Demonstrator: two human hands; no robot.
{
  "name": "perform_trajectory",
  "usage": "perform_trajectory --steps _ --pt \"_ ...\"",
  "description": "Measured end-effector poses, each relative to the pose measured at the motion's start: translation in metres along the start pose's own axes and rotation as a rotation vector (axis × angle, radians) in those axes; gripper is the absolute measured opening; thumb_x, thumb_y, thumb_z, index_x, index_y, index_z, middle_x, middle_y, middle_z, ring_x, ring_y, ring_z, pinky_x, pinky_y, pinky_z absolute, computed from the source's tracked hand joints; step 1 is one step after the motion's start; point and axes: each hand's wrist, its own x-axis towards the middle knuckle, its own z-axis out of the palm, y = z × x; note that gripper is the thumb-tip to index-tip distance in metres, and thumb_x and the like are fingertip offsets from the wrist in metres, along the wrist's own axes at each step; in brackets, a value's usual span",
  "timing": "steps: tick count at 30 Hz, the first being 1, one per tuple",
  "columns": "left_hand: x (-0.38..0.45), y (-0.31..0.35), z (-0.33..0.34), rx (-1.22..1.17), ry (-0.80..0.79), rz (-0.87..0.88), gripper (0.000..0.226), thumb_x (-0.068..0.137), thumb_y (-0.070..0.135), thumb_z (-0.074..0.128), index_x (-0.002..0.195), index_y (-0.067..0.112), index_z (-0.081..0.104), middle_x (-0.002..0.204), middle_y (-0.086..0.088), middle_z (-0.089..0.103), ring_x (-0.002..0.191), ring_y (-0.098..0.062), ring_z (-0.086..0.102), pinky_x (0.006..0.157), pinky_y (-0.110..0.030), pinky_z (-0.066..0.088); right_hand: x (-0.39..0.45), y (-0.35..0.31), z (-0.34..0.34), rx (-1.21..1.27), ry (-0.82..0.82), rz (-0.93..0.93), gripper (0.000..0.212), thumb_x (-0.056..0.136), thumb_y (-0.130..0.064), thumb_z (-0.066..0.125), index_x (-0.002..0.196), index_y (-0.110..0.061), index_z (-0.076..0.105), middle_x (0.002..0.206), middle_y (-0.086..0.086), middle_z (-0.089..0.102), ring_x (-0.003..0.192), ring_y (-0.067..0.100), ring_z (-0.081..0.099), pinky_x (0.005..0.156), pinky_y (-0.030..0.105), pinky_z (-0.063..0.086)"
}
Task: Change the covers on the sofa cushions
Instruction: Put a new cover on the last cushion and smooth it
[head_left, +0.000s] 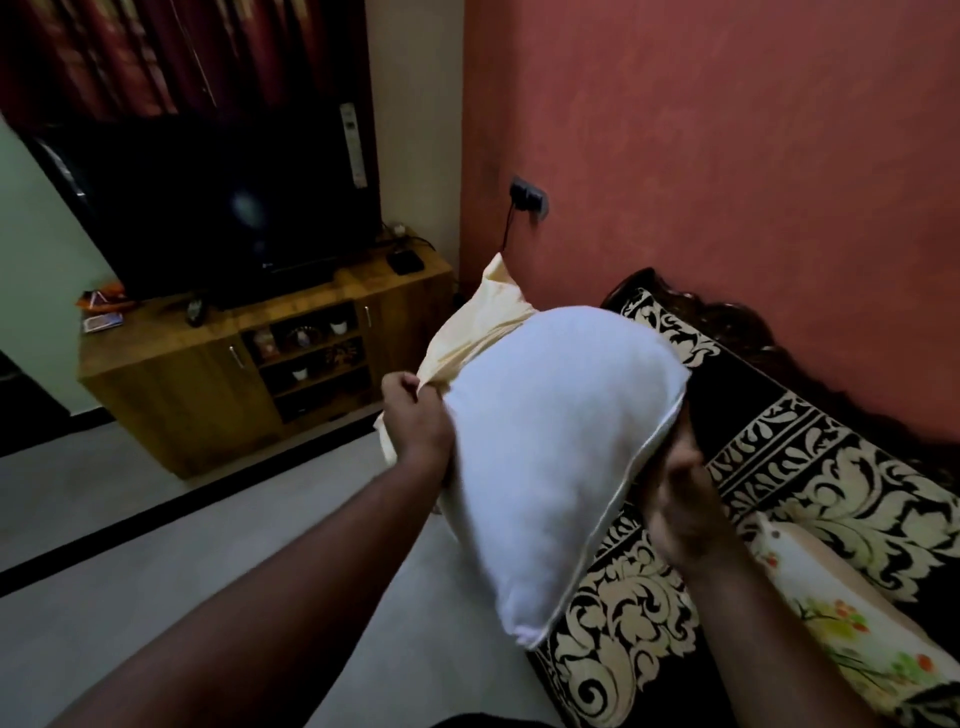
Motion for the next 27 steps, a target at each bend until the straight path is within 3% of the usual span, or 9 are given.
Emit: perform_trajectory --steps 3,6,8,11,13,17,20,24,27 --pt "-0.013 0.005 0.009 0.016 -0.094 0.071 0.01 0.091 0.012 0.056 0.098 0.014 0.05 0.079 0.009 0.054 0.073 -0.014 0.05 0.064 -0.029 0.032 -0.019 0.051 0.034 0.022 0.19 0.207 0.098 0.056 -0.042 0.097 0.14 -0.02 0.053 0.132 0.013 0.067 0.116 0.033 0.067 0.096 0.058 0.054" --pt "-0.005 0.004 0.009 0.273 -0.251 0.24 0.01 0.09 0.017 0.058 0.097 0.021 0.051 0.081 0.008 0.059 0.076 -0.017 0.055 0.067 -0.032 0.037 -0.01 0.062 0.046 -0.025 0.503 0.254 0.05 0.064 -0.005 0.09 0.109 -0.006 0.071 0.108 0.015 0.075 0.092 0.025 0.075 0.078 0.036 0.061" --pt "0.011 -0.004 -0.002 0.559 -0.336 0.37 0.016 0.089 0.02 0.062 0.099 0.028 0.052 0.09 0.004 0.065 0.081 -0.023 0.06 0.066 -0.034 0.045 0.007 0.052 0.038 -0.101 0.697 0.084 0.061 0.058 -0.002 0.088 0.115 -0.007 0.068 0.109 0.013 0.075 0.078 0.013 0.073 0.069 0.026 0.06" --pt "0.014 -0.025 -0.025 0.961 -0.391 0.499 0.03 0.087 0.019 0.062 0.112 0.031 0.05 0.111 -0.002 0.066 0.093 -0.03 0.064 0.065 -0.035 0.044 0.023 0.038 0.036 -0.222 0.783 -0.084 0.081 0.056 -0.002 0.087 0.131 -0.01 0.058 0.119 0.007 0.071 0.091 0.017 0.07 0.078 0.028 0.058" --pt "0.001 -0.041 -0.027 1.053 -0.465 0.368 0.04 0.084 0.023 0.063 0.119 0.023 0.045 0.118 -0.007 0.063 0.099 -0.035 0.065 0.069 -0.038 0.047 0.033 0.034 0.039 -0.329 0.791 -0.18 0.08 0.058 -0.005 0.09 0.13 -0.016 0.056 0.121 0.001 0.068 0.102 0.018 0.067 0.085 0.028 0.055" --pt "-0.044 -0.044 -0.021 0.744 -0.9 -0.375 0.058 0.076 0.026 0.082 0.123 0.017 0.049 0.094 -0.006 0.063 0.075 -0.022 0.061 0.06 -0.038 0.056 0.051 0.039 0.051 -0.383 0.806 -0.347 0.059 0.068 -0.005 0.082 0.117 -0.029 0.058 0.113 -0.007 0.068 0.103 0.014 0.066 0.093 0.032 0.054" --pt "-0.074 -0.027 -0.01 0.599 -1.081 -0.491 0.04 0.087 0.019 0.076 0.121 0.007 0.06 0.091 -0.013 0.064 0.064 -0.019 0.06 0.059 -0.035 0.059 0.049 0.044 0.056 -0.523 0.851 -0.416 0.05 0.076 -0.002 0.073 0.121 -0.018 0.06 0.113 -0.006 0.065 0.103 0.013 0.063 0.089 0.014 0.047" --pt "-0.065 -0.021 -0.002 0.681 -0.942 -0.289 0.053 0.072 0.02 0.079 0.117 0.004 0.054 0.095 -0.015 0.065 0.07 -0.028 0.066 0.058 -0.04 0.059 0.047 0.055 0.035 -0.628 0.825 -0.291 0.063 0.071 -0.006 0.079 0.128 -0.016 0.055 0.12 0.0 0.067 0.108 0.019 0.064 0.092 0.026 0.049" --pt "-0.035 -0.02 -0.012 0.936 -0.634 0.181 0.048 0.07 0.024 0.068 0.109 0.02 0.04 0.109 -0.01 0.059 0.09 -0.037 0.066 0.069 -0.044 0.055 0.041 0.066 0.037 -0.712 0.681 -0.189 0.072 0.07 -0.015 0.082 0.134 -0.017 0.049 0.126 0.005 0.066 0.113 0.024 0.064 0.095 0.031 0.048"
